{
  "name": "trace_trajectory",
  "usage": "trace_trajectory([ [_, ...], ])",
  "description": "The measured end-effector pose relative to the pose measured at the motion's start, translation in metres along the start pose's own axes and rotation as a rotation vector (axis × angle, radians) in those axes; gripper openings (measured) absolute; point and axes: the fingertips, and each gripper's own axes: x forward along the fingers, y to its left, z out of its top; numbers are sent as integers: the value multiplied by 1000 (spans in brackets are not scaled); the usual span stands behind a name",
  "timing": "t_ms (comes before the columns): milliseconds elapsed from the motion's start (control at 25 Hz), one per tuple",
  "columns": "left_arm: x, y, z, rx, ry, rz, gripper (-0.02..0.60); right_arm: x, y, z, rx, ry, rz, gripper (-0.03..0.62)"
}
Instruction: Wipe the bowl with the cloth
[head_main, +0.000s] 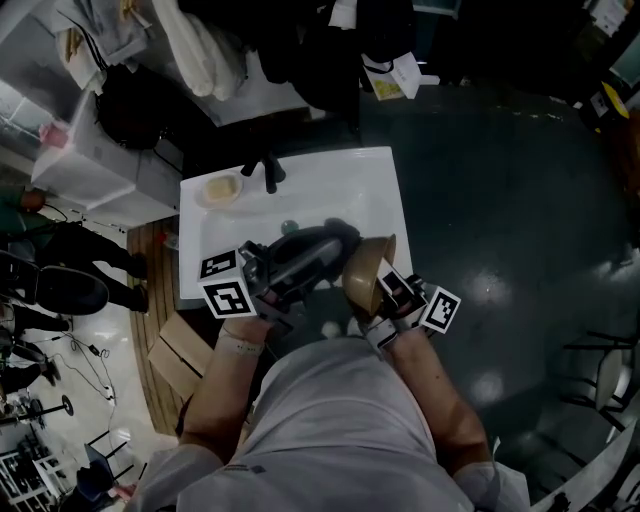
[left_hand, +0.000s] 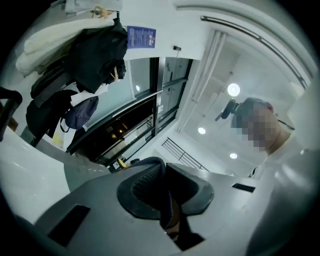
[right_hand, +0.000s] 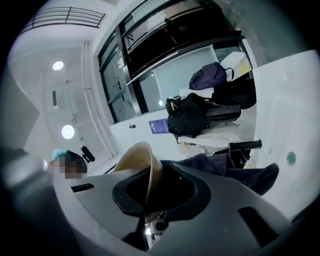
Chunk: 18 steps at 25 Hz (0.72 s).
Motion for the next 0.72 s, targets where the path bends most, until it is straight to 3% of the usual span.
trace_trajectory([
  [200,11,4,0,-38,-21,-11,41,-1,2,6,-10,-36,4,60],
  [360,14,11,-12,-161,-76,-26,41,-6,1,20,-3,-113,1,60],
  [520,15,12,-40,-204,-33,-20,41,-14,0,38,12,-184,-5,60],
  [720,5,11,-47,-242,-35,-29,41,-15,-9,37,32,-175,-27,60],
])
